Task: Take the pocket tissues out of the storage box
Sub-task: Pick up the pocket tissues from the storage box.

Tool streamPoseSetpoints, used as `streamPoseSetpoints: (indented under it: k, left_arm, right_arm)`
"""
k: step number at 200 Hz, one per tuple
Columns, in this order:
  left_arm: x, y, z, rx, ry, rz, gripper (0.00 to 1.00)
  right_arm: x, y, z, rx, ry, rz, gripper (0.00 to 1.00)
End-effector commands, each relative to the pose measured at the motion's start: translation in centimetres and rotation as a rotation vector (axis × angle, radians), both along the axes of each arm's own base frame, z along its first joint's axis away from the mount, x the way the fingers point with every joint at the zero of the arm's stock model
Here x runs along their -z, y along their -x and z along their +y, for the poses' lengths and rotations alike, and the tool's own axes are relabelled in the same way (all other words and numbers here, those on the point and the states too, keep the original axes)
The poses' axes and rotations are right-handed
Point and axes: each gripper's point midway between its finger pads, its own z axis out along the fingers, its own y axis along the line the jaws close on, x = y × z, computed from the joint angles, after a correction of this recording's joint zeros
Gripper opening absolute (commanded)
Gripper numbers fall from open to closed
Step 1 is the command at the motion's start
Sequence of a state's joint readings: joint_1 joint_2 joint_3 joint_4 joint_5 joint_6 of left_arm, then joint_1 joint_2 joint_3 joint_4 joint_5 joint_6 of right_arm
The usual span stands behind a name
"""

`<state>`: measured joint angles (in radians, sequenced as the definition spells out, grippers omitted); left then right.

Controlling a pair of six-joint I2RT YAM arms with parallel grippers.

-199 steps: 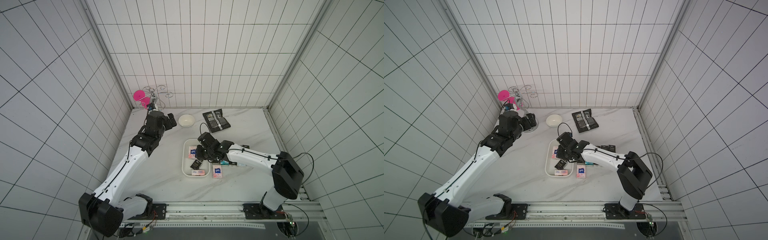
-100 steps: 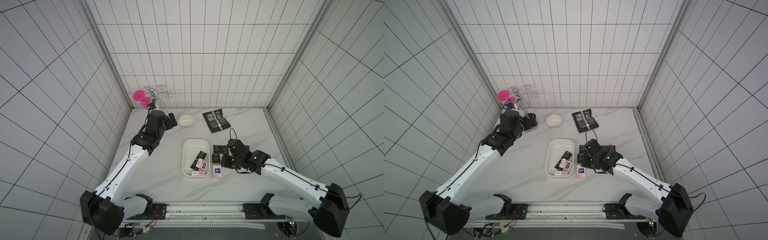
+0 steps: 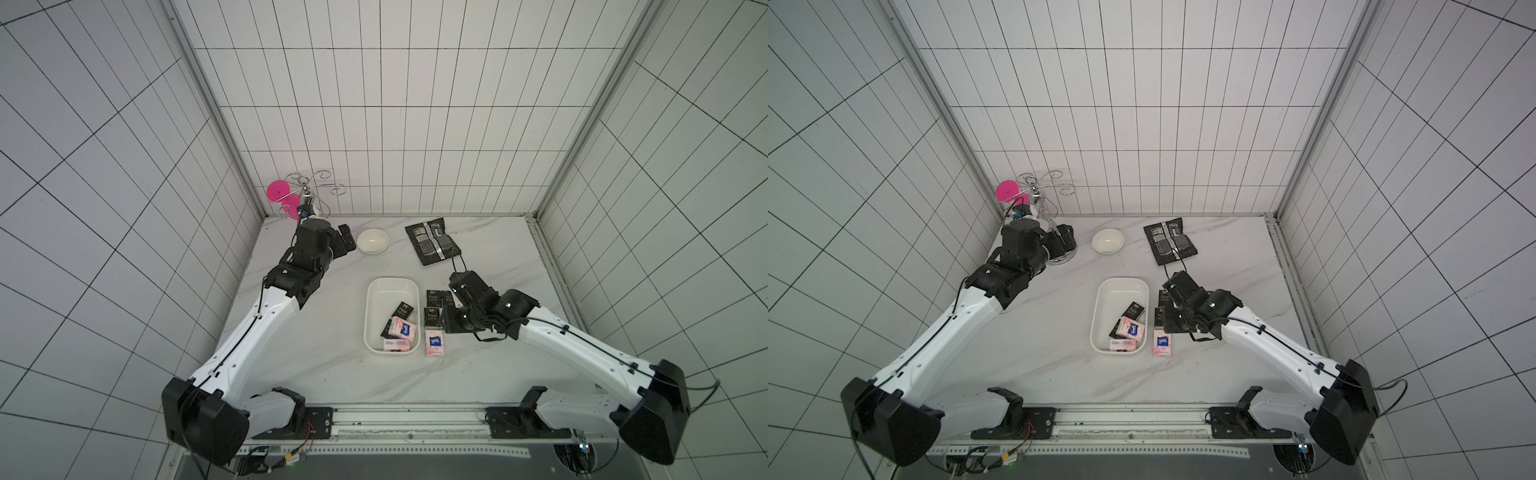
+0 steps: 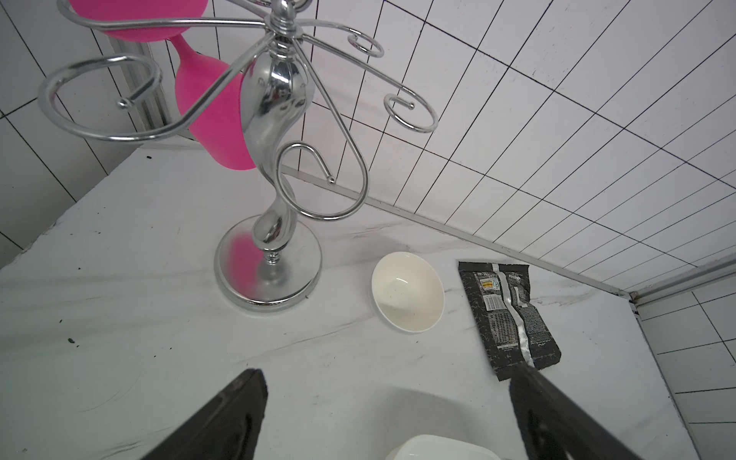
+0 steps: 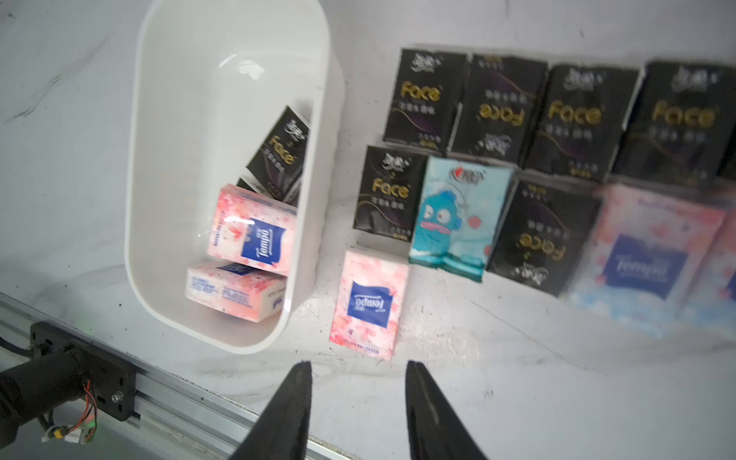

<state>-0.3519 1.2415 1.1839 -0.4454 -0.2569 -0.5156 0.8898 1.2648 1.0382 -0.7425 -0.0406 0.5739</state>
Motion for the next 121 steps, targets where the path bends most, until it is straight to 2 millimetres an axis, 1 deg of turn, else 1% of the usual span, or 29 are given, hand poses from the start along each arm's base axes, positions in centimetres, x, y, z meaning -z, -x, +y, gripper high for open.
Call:
streamPoseSetpoints:
  k: [1,20,32,34,52,70,92,121]
  left_arm:
    - [-1.3,-0.1,-0.1,0.005,-0.001,-0.03,0.99]
    - [-1.4,0.0,0.2,-0.003,-0.015,-0.03,0.98]
    - [-1.5,0.1,0.5,-0.007,-0.02,-0.033,0.99]
    - [-1.5,0.1,0.5,-0.01,-0.019,-0.033,0.99]
    - [-1.4,0.2,0.7,-0.015,-0.017,-0.033,0.98]
    - [-1.2,0.1,0.6,-0.014,-0.008,-0.027,0.99]
    - [-1.0,0.1,0.5,-0.011,-0.001,-0.022,0.99]
    - [-1.2,0.3,0.7,-0.015,-0.007,-0.028,0.98]
  right_arm:
    - [-0.6,-0.9,2.2,-0.173,0.069,-0.088,0.48]
    - [0.0,-1.0,4.0,-0.243,0.089,-0.079,0.5]
    - [0.0,-0.9,5.2,-0.259,0.083,-0.07,0.51]
    - [-0.3,-1.2,5.7,-0.259,0.068,-0.083,0.51]
    - [-0.6,-0.9,7.8,-0.277,0.05,-0.094,0.52]
    - [-0.1,-0.7,9.4,-0.299,0.054,-0.095,0.55]
    - [1.1,-0.8,10.7,-0.33,0.074,-0.088,0.56]
    - [2.9,-1.0,11.6,-0.347,0.11,-0.06,0.57]
